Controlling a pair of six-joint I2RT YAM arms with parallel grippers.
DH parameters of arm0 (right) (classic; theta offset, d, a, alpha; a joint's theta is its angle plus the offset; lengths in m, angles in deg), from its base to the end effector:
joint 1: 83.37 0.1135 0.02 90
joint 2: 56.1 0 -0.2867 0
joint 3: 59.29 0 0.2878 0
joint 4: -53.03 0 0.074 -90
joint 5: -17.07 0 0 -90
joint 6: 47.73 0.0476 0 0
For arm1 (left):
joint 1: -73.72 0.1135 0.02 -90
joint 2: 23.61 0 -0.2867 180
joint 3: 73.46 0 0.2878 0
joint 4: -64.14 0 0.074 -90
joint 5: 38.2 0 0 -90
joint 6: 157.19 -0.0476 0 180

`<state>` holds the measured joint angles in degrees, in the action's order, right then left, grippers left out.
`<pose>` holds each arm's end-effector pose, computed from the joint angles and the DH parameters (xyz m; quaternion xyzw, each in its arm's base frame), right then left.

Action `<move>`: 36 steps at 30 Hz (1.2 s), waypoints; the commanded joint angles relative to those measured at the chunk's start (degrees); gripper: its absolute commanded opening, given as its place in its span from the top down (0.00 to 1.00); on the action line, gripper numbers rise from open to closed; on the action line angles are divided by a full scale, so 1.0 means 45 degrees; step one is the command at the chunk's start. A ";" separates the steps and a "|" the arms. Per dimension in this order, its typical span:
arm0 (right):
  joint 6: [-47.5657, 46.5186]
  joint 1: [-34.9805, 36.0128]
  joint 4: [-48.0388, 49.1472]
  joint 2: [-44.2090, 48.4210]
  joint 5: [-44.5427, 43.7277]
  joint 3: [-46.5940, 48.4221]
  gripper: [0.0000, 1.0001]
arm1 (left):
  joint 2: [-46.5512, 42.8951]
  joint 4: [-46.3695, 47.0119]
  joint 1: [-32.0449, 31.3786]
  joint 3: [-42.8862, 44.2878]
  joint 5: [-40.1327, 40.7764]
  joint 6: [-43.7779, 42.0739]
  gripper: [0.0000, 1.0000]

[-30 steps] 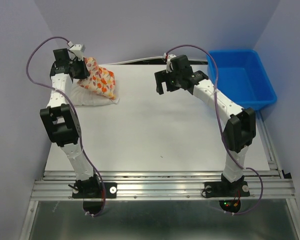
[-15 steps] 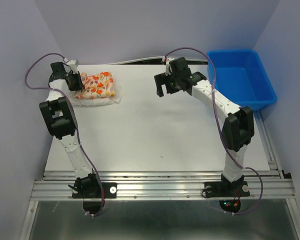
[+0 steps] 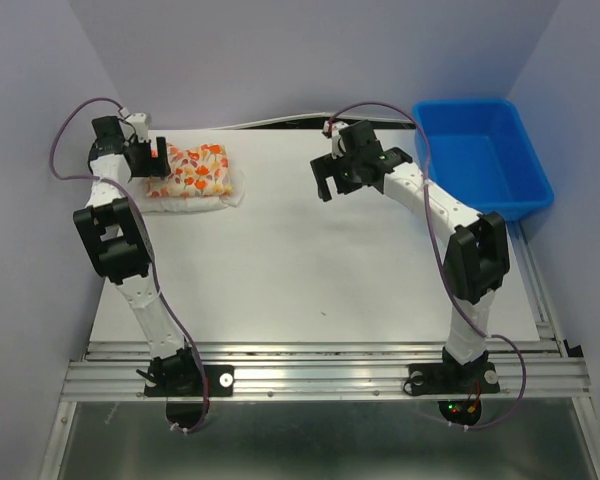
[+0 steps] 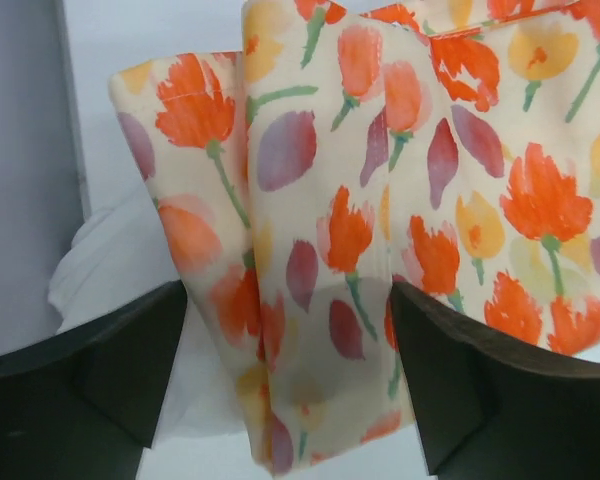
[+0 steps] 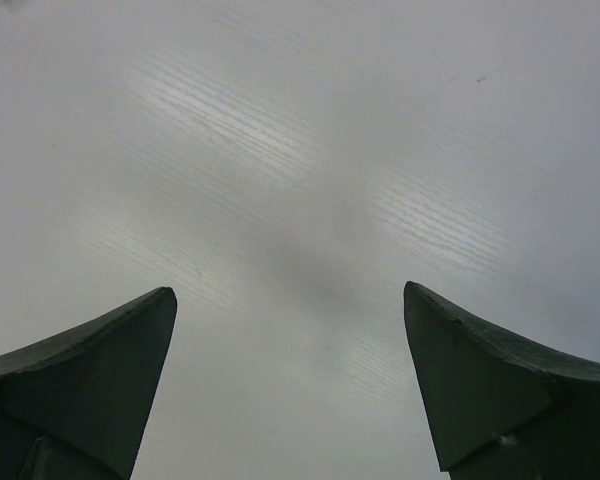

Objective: Fold and stack the skirts
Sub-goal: Neatly place the folded skirt to the corner

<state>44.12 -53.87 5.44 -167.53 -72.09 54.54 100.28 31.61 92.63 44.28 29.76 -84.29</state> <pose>0.4331 0.2458 0.3062 -0.2236 0.8970 0.1095 0.3651 0.5339 0.1640 0.2468 0.0688 0.8860 -0.0325 0.4575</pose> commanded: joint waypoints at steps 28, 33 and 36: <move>-0.0156 -0.4758 0.1865 0.8336 0.6257 -0.8516 0.00 | -0.9503 0.1036 -0.8342 -0.6787 0.2828 0.1065 0.01; -0.0626 -0.4758 0.1962 0.9177 0.6161 -1.0315 0.00 | -1.0656 0.1916 -0.8774 -0.8803 0.2066 0.1067 0.01; -0.0586 -0.4758 0.2138 0.9489 0.6394 -1.0805 0.00 | -1.0930 0.1839 -0.8794 -0.9018 0.1754 0.1008 0.01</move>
<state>42.24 -75.09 10.82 -127.36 -45.97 7.94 55.91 33.84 52.92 3.76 39.93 -80.62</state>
